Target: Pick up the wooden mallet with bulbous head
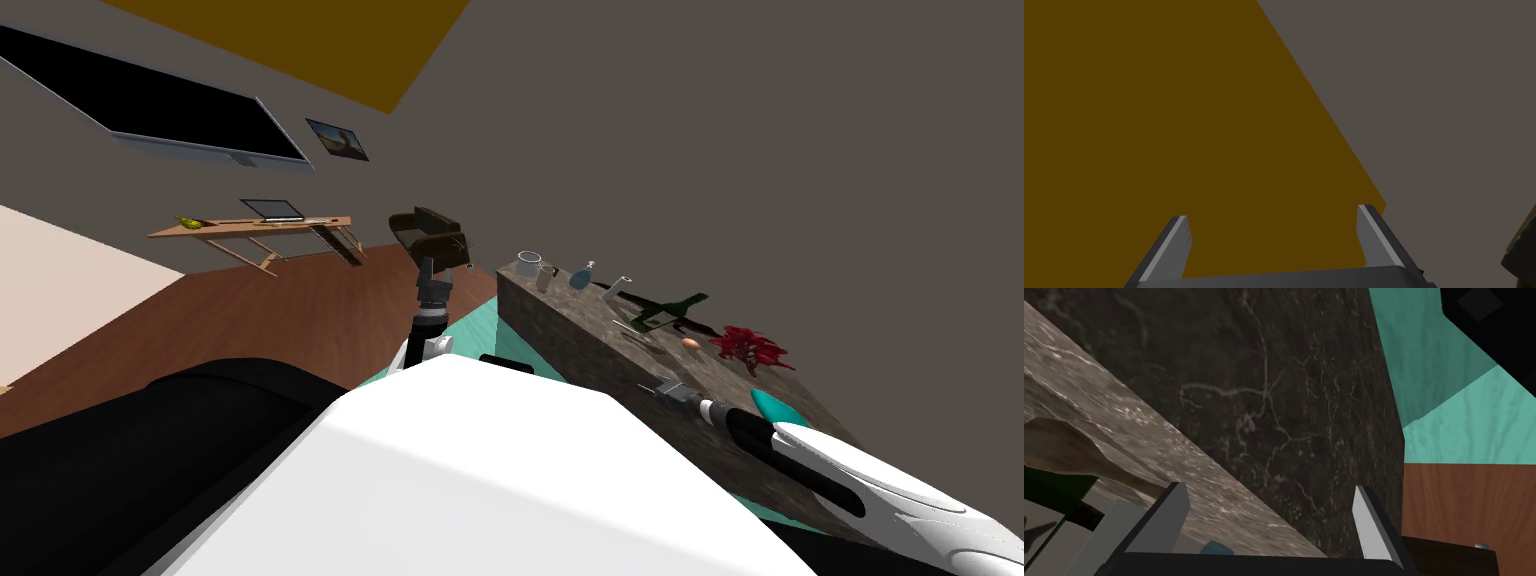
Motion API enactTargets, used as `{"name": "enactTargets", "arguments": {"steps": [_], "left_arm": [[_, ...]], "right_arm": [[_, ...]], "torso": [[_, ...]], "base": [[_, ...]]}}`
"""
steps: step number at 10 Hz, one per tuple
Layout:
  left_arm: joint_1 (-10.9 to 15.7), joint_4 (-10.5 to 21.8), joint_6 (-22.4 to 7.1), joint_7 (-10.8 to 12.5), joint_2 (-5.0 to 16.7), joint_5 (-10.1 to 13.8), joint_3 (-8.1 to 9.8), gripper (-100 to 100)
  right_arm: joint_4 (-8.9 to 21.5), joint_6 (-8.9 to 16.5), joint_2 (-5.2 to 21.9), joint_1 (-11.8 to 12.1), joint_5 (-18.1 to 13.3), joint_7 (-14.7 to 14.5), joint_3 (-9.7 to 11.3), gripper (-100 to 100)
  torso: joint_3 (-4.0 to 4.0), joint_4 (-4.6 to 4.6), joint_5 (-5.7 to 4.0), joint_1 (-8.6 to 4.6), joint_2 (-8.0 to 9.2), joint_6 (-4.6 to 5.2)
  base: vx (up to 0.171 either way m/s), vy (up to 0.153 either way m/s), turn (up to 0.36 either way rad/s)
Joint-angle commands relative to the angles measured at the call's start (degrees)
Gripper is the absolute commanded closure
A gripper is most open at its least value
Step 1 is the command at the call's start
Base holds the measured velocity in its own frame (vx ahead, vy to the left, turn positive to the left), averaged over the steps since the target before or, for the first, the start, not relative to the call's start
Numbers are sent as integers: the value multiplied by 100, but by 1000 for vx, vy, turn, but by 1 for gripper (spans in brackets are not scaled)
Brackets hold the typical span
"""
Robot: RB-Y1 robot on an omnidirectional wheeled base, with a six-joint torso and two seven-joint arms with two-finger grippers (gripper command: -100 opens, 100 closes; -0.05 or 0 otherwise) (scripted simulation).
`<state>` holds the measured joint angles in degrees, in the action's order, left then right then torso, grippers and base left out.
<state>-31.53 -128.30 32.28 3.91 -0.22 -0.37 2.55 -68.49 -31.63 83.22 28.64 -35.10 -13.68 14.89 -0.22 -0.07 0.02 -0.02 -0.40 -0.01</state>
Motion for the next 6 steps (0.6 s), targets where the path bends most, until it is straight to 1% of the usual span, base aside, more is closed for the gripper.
{"name": "enactTargets", "arguments": {"steps": [1, 2, 3, 4, 5, 6], "left_arm": [[0, 0, 0, 0, 0, 0, 0, 0], [-1, 0, 0, 0, 0, 0, 0, 0], [-2, 0, 0, 0, 0, 0, 1, 0], [-1, 0, 0, 0, 0, 0, 0, 0], [-1, 0, 0, 0, 0, 0, 0, 0], [-2, 0, 0, 0, 0, 0, 1, 0]], "right_arm": [[286, -78, 286, -36, -189, -75, 202, -100], [291, -78, 369, -36, -189, -75, 202, -100], [437, -124, 566, -23, -295, -120, 327, -100], [565, -173, 719, -4, -395, -162, 455, -100], [674, -224, 860, 20, -486, -202, 585, -100], [761, -276, 953, 51, -570, -240, 716, -100]], "torso": [[0, 0, 0, 0, 0, 0], [-15, -5, -3, -6, -27, -3], [-15, -6, -3, -1, -24, 4], [-11, -5, -1, 0, -19, 0], [-19, -8, -2, -2, -34, -3], [-26, -11, -4, -7, -44, 0]], "base": [[192, -41, 307], [169, -32, 111], [138, -29, 154], [197, -39, 292], [222, -61, 242], [216, -107, 311]]}}
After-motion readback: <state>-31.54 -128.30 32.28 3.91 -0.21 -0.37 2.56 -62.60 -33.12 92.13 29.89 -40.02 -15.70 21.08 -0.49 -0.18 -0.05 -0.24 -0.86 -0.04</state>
